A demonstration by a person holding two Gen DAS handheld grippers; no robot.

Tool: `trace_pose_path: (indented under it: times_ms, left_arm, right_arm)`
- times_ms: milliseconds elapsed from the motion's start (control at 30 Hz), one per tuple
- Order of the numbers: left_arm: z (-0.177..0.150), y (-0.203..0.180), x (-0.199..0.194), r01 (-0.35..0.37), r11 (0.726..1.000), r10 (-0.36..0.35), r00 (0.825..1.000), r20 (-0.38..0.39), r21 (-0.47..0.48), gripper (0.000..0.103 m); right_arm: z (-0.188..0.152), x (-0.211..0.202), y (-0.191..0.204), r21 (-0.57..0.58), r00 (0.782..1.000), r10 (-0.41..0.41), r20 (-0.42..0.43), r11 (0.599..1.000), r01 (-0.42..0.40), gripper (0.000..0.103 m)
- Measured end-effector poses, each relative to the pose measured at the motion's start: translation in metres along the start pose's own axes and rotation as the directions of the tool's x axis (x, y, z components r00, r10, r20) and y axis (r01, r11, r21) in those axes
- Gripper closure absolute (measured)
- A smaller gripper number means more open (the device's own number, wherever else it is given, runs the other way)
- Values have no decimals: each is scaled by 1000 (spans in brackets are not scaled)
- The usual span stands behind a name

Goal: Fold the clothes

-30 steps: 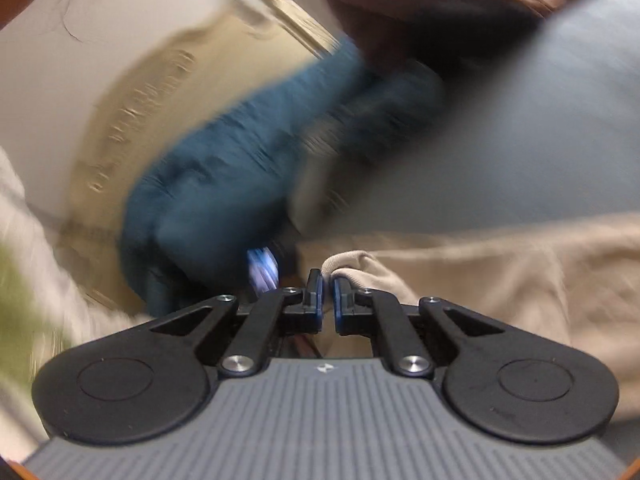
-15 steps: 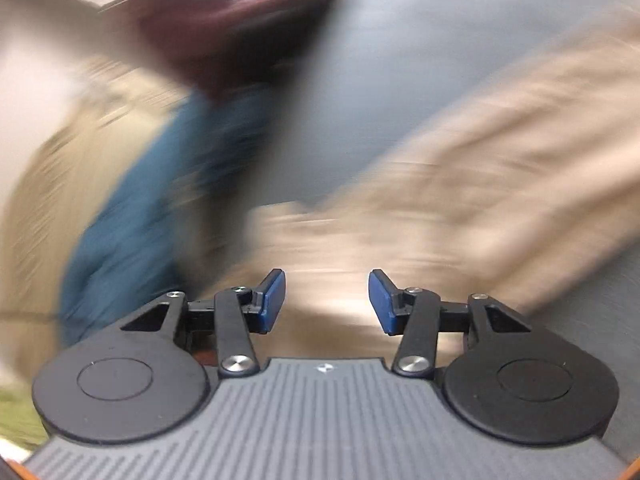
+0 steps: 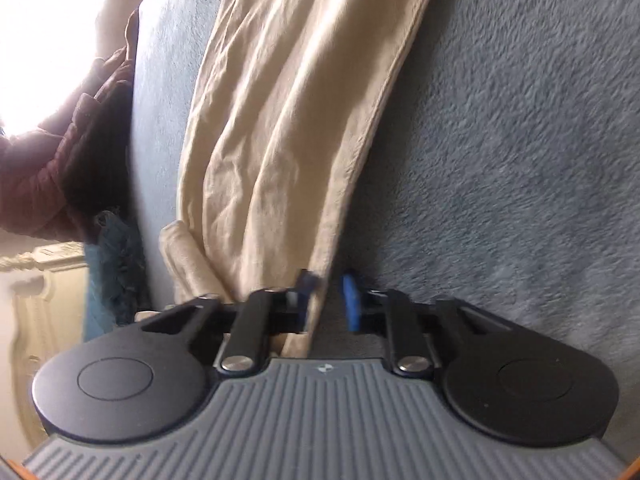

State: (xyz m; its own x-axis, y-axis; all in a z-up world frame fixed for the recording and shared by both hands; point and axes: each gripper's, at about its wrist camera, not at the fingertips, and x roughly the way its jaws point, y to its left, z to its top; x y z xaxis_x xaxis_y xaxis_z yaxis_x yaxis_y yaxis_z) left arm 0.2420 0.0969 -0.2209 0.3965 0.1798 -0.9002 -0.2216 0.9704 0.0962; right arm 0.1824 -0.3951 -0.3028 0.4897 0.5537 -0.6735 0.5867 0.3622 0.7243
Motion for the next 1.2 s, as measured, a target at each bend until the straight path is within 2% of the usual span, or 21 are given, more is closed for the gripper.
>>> trace_pose_path:
  times_ms: [67,133,333,400,500,533,567,600,633,667,700,733,800,900,1033,1133,1200]
  left_arm:
    - [0,-1,0,-2,1000,2,1000,0,6,63]
    - [0,-1,0,-3,1000,3,1000,2,14,63]
    - [1,0,1,2,1000,-2,1000,-4,8,63]
    - [1,0,2,0,1000,0,1000,0,12,63]
    - [1,0,2,0,1000,0,1000,1,12,63]
    - [0,0,2,1,1000,-1,1000,1,12,63]
    - [0,0,2,0,1000,0,1000,2,13,63]
    - [0,0,2,0,1000,0,1000,3,14,63]
    - [1,1,2,-1,1000,1,1000,3,13,63]
    - [1,1,3,-1,1000,1,1000,2,12,63]
    - [1,1,3,-1,1000,1,1000,1,11,63]
    - [1,1,3,-1,1000,1,1000,0,8,63]
    - [2,2,2,0,1000,0,1000,0,7,63]
    - [2,1,2,-2,1000,2,1000,3,13,63]
    - [4,-1,3,-6,1000,6,1000,-7,7,63]
    - [4,-1,2,-8,1000,8,1000,-6,13,63]
    - [3,-2,2,-10,1000,10,1000,-3,17,63]
  right_arm:
    - [0,1,2,-3,1000,1,-9,1000,-1,93]
    - [-2,3,9,-30,1000,-26,-11,999,26,102]
    - [-9,-11,-2,-54,995,-102,-17,993,101,103]
    - [-8,-10,-6,-21,996,-85,-19,996,85,102]
    - [-6,-5,2,-13,998,-45,-44,999,44,94]
    - [-7,-3,6,-29,998,-33,-62,999,31,90]
    - [-9,1,11,-46,997,-30,-78,999,26,78]
    - [-11,5,15,-63,995,-27,-94,998,21,73]
    - [-14,13,19,-76,993,-24,-116,997,15,73]
    - [-17,22,22,-96,990,-43,-134,995,30,76]
    - [-20,28,25,-116,988,-59,-144,992,42,91]
    - [-22,33,28,-137,985,-75,-153,989,54,100]
    - [-28,32,28,-174,985,-104,-139,982,79,102]
    - [-31,26,18,-140,983,-101,-150,987,80,101]
    - [-19,2,18,-127,985,-136,-108,984,122,96]
    - [8,-40,8,-63,993,-110,39,992,113,88]
    - [30,-64,2,-28,983,-111,148,993,117,76]
